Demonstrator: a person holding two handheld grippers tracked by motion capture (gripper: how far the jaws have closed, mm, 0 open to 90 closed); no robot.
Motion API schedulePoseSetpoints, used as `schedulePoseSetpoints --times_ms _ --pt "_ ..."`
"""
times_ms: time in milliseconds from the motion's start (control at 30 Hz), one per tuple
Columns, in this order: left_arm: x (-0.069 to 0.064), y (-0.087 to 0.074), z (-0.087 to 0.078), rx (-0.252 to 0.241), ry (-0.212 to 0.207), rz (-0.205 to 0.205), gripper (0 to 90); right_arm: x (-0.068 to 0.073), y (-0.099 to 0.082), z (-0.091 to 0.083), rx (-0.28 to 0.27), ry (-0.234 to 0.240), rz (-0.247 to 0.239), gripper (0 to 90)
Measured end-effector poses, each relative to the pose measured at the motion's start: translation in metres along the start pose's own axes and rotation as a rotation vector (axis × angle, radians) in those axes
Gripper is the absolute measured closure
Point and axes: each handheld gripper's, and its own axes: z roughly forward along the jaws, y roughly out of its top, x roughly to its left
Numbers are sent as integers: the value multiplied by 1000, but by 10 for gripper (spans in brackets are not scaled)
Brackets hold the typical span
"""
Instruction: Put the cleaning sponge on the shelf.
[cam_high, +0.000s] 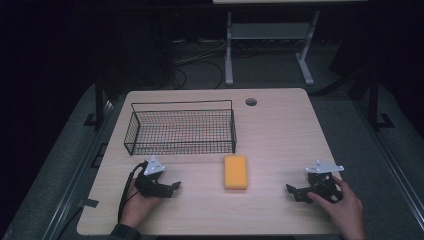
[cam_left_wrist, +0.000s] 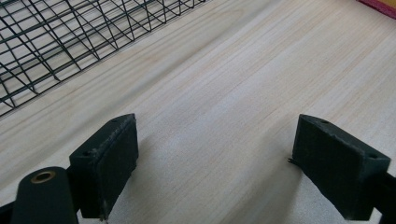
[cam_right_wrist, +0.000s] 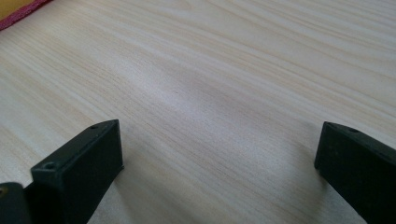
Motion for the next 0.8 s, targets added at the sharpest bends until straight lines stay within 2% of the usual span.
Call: schedulePoseSetpoints --times_ms 200,267,333,500,600,667,700,800 --pt "0 1 -1 0 5 -4 157 0 0 0 0 0 0 2" --pt "-1 2 -2 3 -2 7 243 0 0 0 0 0 0 2" --pt "-2 3 -2 5 -7 14 246 0 0 0 0 0 0 2" --pt "-4 12 -6 -6 -40 20 470 0 0 0 1 0 0 2" --pt "-6 20 -9 -18 -86 7 640 0 0 0 1 0 -1 2" --pt "-6 23 -10 -15 -100 10 753 0 0 0 1 0 -2 2" --pt "-7 25 -10 -14 -113 10 753 0 0 0 1 0 -2 2" --pt "-12 32 -11 -15 -154 18 898 0 0 0 0 -1 -1 2"
